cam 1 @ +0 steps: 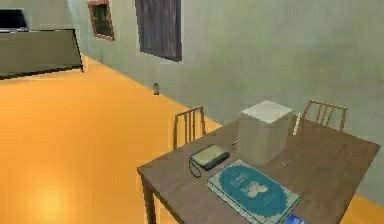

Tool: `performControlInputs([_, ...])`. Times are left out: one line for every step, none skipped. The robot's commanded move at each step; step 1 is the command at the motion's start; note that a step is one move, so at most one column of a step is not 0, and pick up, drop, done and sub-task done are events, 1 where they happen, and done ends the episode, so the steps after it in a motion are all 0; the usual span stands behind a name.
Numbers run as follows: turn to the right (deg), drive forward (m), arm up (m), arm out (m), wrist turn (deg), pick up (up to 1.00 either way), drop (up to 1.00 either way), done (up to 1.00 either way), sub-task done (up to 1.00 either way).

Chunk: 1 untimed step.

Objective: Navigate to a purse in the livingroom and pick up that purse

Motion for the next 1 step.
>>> performControlInputs([-45.0, 0.00, 0.00, 0.00, 0.0, 0.00, 0.00, 0.00, 0.00])
